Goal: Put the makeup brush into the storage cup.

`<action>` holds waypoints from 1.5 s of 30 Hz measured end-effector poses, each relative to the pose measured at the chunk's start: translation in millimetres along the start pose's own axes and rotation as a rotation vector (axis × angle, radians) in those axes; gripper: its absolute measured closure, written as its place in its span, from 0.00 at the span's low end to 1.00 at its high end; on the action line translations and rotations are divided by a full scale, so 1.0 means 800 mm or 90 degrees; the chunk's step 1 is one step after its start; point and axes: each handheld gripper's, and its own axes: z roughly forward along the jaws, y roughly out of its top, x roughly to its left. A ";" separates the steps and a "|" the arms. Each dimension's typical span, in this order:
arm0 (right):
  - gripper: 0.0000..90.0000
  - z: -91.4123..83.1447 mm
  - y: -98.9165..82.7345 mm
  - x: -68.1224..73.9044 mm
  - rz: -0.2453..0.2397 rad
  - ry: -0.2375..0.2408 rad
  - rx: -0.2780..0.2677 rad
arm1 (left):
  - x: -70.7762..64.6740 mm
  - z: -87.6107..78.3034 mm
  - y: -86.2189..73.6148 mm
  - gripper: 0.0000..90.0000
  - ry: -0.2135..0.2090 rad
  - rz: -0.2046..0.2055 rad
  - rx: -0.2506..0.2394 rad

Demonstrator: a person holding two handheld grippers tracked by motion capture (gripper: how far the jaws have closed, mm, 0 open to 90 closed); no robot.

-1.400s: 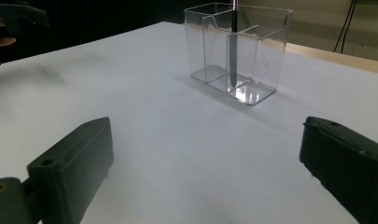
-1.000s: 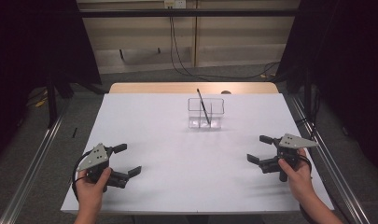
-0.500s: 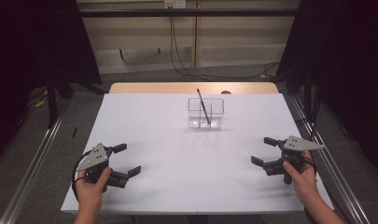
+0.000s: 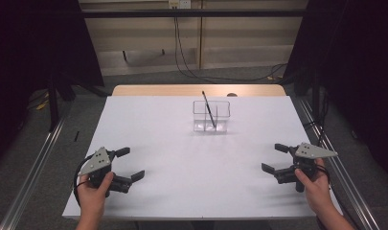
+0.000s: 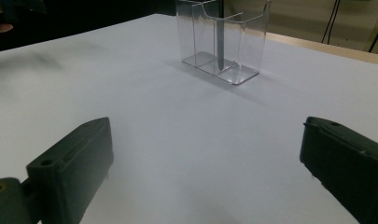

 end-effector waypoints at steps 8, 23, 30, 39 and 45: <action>0.03 -0.007 -0.005 -0.001 0.005 -0.003 -0.004 | 0.000 0.000 0.000 0.01 -0.002 0.002 0.001; 0.03 -0.017 -0.010 0.000 0.012 -0.004 -0.017 | 0.000 0.001 0.001 0.01 0.001 0.004 0.001; 0.03 -0.018 -0.010 0.000 0.015 -0.003 -0.020 | 0.000 0.000 0.001 0.01 0.002 0.005 0.000; 0.03 -0.020 -0.011 -0.002 0.019 -0.005 -0.025 | 0.000 0.000 0.001 0.01 0.000 0.005 0.001; 0.03 -0.019 -0.013 -0.002 0.019 -0.003 -0.018 | 0.000 0.001 0.001 0.01 0.001 0.006 0.002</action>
